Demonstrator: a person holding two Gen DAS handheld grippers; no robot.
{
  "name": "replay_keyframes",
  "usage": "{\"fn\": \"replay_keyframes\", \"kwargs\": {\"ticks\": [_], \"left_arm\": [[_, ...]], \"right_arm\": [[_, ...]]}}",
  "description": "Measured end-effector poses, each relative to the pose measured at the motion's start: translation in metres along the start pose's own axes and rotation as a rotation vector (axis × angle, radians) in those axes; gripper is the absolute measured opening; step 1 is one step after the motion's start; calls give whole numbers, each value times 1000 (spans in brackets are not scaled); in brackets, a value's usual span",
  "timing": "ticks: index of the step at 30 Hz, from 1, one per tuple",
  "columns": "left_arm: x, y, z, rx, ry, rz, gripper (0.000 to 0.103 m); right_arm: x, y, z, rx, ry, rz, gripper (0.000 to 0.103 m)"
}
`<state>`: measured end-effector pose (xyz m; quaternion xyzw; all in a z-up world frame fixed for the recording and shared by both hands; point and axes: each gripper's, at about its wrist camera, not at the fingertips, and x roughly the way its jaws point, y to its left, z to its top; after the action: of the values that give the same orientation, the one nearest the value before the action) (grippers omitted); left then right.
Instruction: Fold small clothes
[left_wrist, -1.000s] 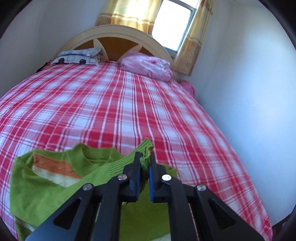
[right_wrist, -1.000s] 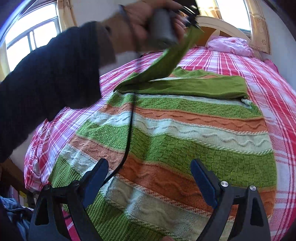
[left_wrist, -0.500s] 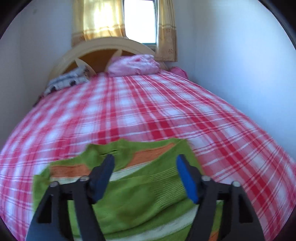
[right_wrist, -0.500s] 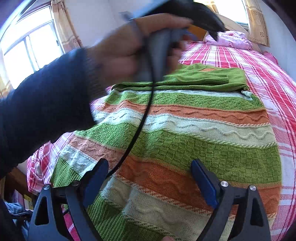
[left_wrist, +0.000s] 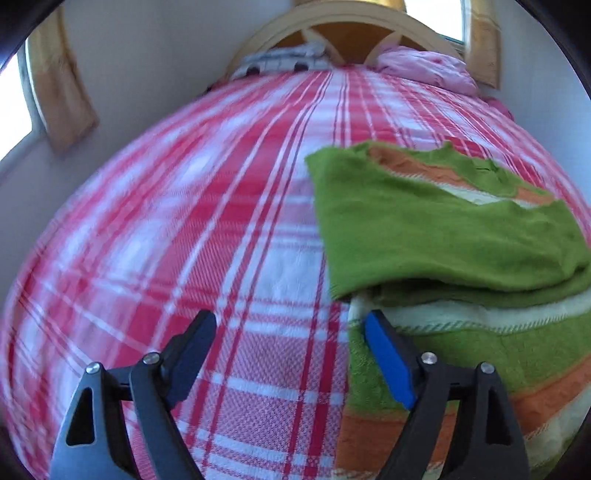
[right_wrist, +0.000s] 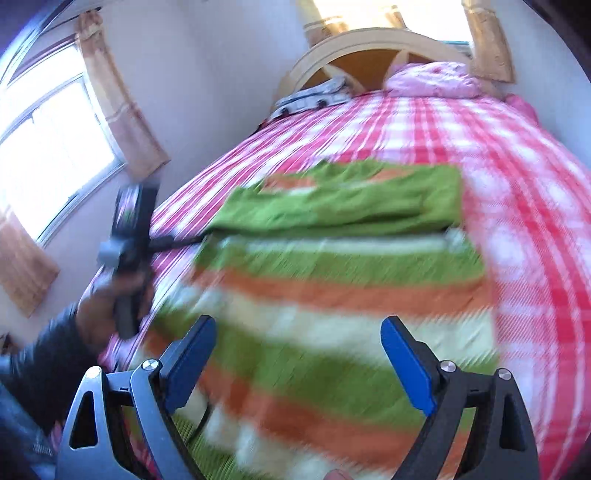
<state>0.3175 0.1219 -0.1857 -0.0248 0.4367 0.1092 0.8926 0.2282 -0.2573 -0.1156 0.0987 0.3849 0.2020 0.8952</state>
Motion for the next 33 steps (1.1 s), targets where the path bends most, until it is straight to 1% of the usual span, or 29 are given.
{"fn": "replay_keyframes", "kwargs": {"ticks": [1,2,4,5,6,7,8,9,10,12,16,17,18,19,20,21,22,23,24,25,26,27,28,29,31,33], "left_arm": [[4,6,0,-47,14,-43,85],[4,9,-1,-67,18,-59,85],[2,5,0,-76,5,-85,85],[0,3,1,-74,-9,-89,85],[-3,0,2,-70,-18,-85,85],[-6,-2,3,-68,-28,-97,85],[-7,-3,4,-68,-35,-103,85],[-9,-4,5,-71,-47,-107,85],[-12,-4,4,-71,-64,-108,85],[-13,0,3,-61,-72,-102,85],[-16,0,2,-60,-82,-103,85],[-16,1,4,-64,-85,-107,87],[-14,-1,5,-60,-83,-101,89],[-8,-4,7,-42,-72,-67,90],[-5,-6,8,-34,-71,-49,90],[3,-9,10,-17,-61,-18,90],[10,-9,11,-16,-39,5,94],[16,-7,12,-34,-14,8,103],[20,-1,12,-73,4,7,103],[26,6,12,-118,24,-20,103],[28,8,11,-130,31,-34,103],[29,10,11,-132,31,-44,103],[28,11,10,-134,25,-51,103],[28,11,9,-132,20,-51,103],[28,11,8,-130,14,-49,103],[28,9,7,-128,12,-44,103]], "right_arm": [[2,-6,8,21,-1,-7,91],[6,-17,24,62,-3,-20,91],[14,-29,45,81,-13,-50,91],[18,-33,53,81,-15,-65,88],[23,-38,60,83,-12,-79,83],[33,-44,68,90,-3,-91,81],[40,-51,73,102,1,-99,75],[48,-59,78,126,3,-119,72],[54,-64,81,137,4,-137,67],[68,-73,86,160,13,-154,63],[95,-82,94,170,41,-183,61],[104,-82,96,158,53,-195,60],[113,-82,97,157,68,-203,60],[120,-83,98,158,83,-204,60],[130,-85,99,156,106,-221,59],[137,-87,99,155,122,-243,54],[145,-89,98,156,139,-255,50],[155,-89,96,146,171,-255,34],[160,-85,94,110,183,-290,23],[159,-81,94,74,170,-302,15],[158,-77,93,49,164,-290,4],[155,-74,93,25,157,-295,4],[151,-71,93,-9,142,-322,4],[145,-68,93,-33,116,-333,4],[133,-68,95,-41,78,-352,4],[127,-70,96,-38,62,-364,4]]}}
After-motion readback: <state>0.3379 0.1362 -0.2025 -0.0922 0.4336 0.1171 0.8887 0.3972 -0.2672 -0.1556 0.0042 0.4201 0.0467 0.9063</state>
